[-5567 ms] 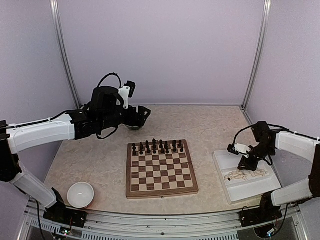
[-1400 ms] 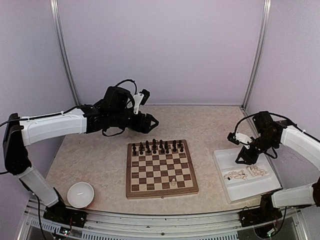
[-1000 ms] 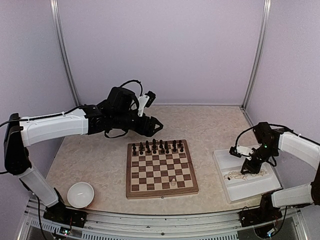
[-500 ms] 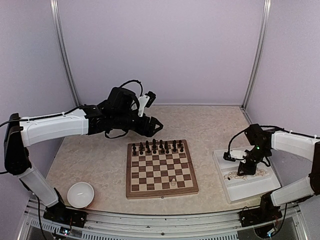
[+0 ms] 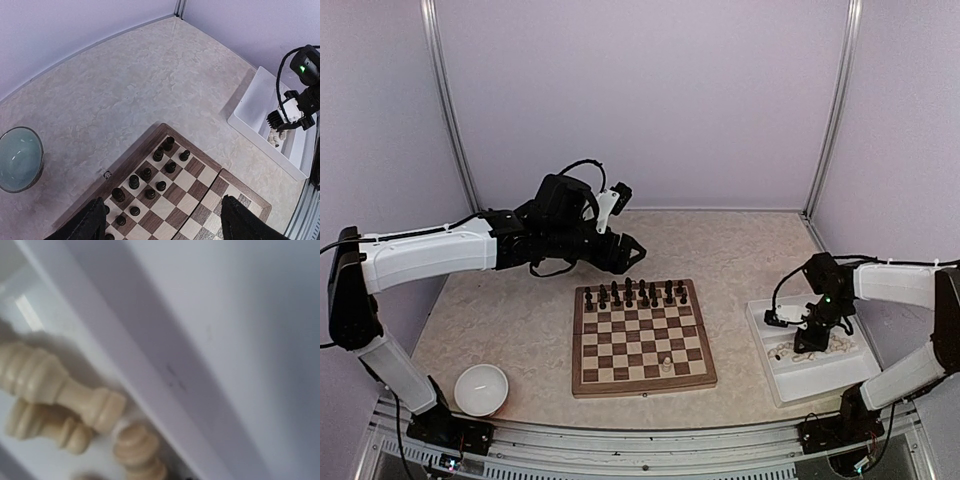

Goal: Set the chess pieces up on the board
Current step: Pick up the queen from the storage box, then pass from the right arm to the left

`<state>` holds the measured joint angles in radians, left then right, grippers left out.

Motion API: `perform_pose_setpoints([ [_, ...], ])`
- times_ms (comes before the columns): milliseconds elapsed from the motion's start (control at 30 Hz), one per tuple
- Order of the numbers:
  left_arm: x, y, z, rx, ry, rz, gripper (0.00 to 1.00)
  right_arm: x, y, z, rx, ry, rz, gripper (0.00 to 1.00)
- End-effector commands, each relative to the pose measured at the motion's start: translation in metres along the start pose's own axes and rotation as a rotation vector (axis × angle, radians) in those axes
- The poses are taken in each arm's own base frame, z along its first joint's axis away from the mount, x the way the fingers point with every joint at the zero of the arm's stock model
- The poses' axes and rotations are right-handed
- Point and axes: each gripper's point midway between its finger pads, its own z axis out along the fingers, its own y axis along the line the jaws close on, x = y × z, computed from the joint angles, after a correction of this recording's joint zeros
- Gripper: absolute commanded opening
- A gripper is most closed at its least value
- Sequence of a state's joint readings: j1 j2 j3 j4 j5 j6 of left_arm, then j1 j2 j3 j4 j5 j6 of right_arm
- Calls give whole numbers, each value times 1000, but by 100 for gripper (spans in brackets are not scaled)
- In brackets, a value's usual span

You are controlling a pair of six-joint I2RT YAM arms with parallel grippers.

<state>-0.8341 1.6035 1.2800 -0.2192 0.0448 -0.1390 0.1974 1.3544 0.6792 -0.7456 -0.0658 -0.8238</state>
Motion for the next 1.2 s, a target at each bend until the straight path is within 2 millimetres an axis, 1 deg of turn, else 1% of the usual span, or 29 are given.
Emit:
perform_pose_setpoints([
  [0, -11, -2, -4, -1, -19, 23, 78, 10, 3, 12, 0, 56, -36, 26],
  [67, -9, -3, -1, 3, -9, 18, 78, 14, 4, 13, -1, 71, -45, 27],
  [100, -8, -3, 0, 8, -7, 16, 78, 14, 5, 13, -2, 73, -50, 25],
  [167, -8, -5, 0, 19, -4, 14, 78, 14, 5, 9, 3, 69, -56, 17],
  [233, -10, -5, -1, 18, -9, 15, 78, 9, 3, -1, 22, 39, -62, 12],
  [333, -15, -7, -6, 23, -26, 24, 78, -9, 1, -27, 51, -67, -74, 11],
  [400, -17, -10, -8, 42, -45, 27, 78, -28, 5, -47, 44, -177, -83, 11],
  [467, -22, -18, -11, 75, -71, 13, 77, -48, 9, -66, 19, -287, -80, 11],
  [533, -27, -33, -14, 117, -92, 6, 77, -71, 15, -84, -31, -406, -76, 10],
  [667, -35, -71, -18, 207, -107, -1, 76, -108, 19, -119, -100, -593, -75, 9],
  [733, -33, -87, -13, 274, -94, -44, 73, -125, 26, -133, -146, -673, -95, 9],
  [800, -32, -104, -5, 336, -95, -84, 70, -137, 33, -143, -188, -729, -116, 9],
  [867, -29, -118, 2, 380, -91, -118, 67, -146, 44, -149, -228, -771, -145, 9],
  [900, -31, -127, 5, 408, -103, -132, 65, -150, 48, -150, -241, -783, -153, 9],
  [967, -28, -141, 14, 441, -95, -158, 64, -155, 56, -150, -269, -793, -168, 9],
  [1033, -20, -155, 27, 473, -68, -164, 64, -158, 62, -149, -295, -798, -177, 10],
  [1133, -15, -175, 37, 512, -42, -160, 64, -159, 67, -149, -320, -802, -185, 10],
  [1167, -11, -180, 44, 521, -27, -162, 63, -160, 68, -149, -323, -803, -189, 9],
])
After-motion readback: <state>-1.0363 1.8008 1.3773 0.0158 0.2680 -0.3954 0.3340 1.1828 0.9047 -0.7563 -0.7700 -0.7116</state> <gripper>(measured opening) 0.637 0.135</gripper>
